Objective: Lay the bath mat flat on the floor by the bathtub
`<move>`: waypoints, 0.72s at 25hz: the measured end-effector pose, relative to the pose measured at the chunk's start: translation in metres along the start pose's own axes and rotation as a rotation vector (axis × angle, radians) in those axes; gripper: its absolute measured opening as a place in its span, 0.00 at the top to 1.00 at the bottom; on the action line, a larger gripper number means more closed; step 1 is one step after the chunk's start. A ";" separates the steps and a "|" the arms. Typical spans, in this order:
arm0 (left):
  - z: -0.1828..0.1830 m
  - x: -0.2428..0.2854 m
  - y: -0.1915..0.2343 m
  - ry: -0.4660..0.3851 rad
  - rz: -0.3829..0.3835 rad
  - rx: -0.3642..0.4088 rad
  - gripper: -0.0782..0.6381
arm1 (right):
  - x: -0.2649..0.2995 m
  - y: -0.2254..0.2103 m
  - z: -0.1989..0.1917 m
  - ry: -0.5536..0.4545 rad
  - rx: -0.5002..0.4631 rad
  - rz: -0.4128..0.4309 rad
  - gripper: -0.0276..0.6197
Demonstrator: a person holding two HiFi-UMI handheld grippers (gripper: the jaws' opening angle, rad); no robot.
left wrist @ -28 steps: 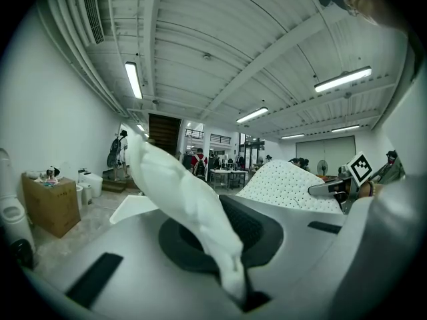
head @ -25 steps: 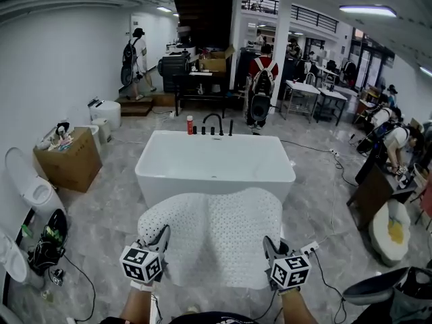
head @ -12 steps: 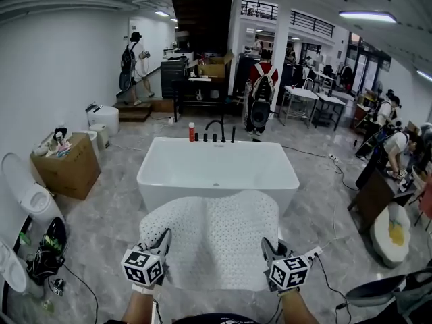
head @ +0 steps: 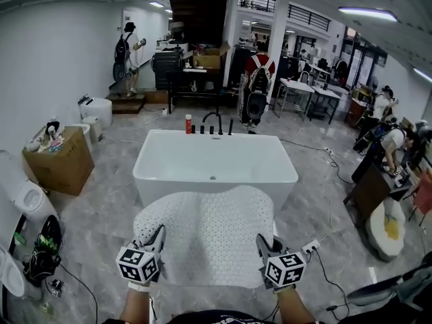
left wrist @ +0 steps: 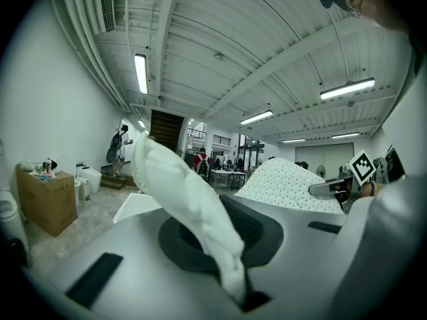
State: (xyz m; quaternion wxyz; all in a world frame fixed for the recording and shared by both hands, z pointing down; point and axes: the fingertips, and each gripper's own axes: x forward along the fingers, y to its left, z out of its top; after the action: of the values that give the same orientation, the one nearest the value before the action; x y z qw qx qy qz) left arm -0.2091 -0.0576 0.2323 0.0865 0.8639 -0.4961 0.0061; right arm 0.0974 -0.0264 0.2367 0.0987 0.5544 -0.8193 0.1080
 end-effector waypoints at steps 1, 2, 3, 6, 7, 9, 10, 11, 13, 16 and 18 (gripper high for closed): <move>-0.001 0.001 0.003 0.001 -0.001 -0.005 0.86 | 0.002 0.001 0.000 0.003 -0.002 -0.002 0.89; -0.003 0.002 0.006 0.002 -0.004 -0.009 0.86 | 0.005 0.003 0.000 0.007 -0.004 -0.003 0.89; -0.004 0.003 0.008 0.005 -0.008 -0.012 0.86 | 0.007 0.005 -0.001 0.014 -0.007 -0.003 0.89; -0.007 0.006 0.019 0.007 -0.013 -0.019 0.86 | 0.016 0.014 -0.002 0.024 -0.016 0.001 0.89; -0.007 0.006 0.022 0.006 -0.014 -0.021 0.86 | 0.018 0.017 -0.003 0.024 -0.016 0.001 0.89; -0.007 0.008 0.024 0.007 -0.017 -0.020 0.86 | 0.022 0.021 -0.004 0.025 -0.013 0.002 0.89; -0.008 0.008 0.025 0.010 -0.019 -0.018 0.86 | 0.023 0.022 -0.005 0.027 -0.011 0.003 0.89; -0.008 0.008 0.026 0.011 -0.022 -0.017 0.86 | 0.024 0.024 -0.005 0.030 -0.012 0.004 0.89; -0.008 0.007 0.029 0.011 -0.024 -0.017 0.86 | 0.026 0.027 -0.005 0.034 -0.017 0.005 0.89; -0.007 0.007 0.029 0.007 -0.026 -0.029 0.86 | 0.026 0.028 -0.001 0.033 -0.021 0.004 0.89; -0.007 0.008 0.027 0.008 -0.031 -0.033 0.86 | 0.024 0.026 0.001 0.035 -0.020 -0.001 0.89</move>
State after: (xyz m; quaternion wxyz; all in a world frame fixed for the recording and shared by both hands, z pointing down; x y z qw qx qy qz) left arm -0.2279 -0.0768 0.2440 0.1028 0.8700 -0.4822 0.0000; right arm 0.0644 -0.0385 0.2411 0.1186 0.5518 -0.8182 0.1092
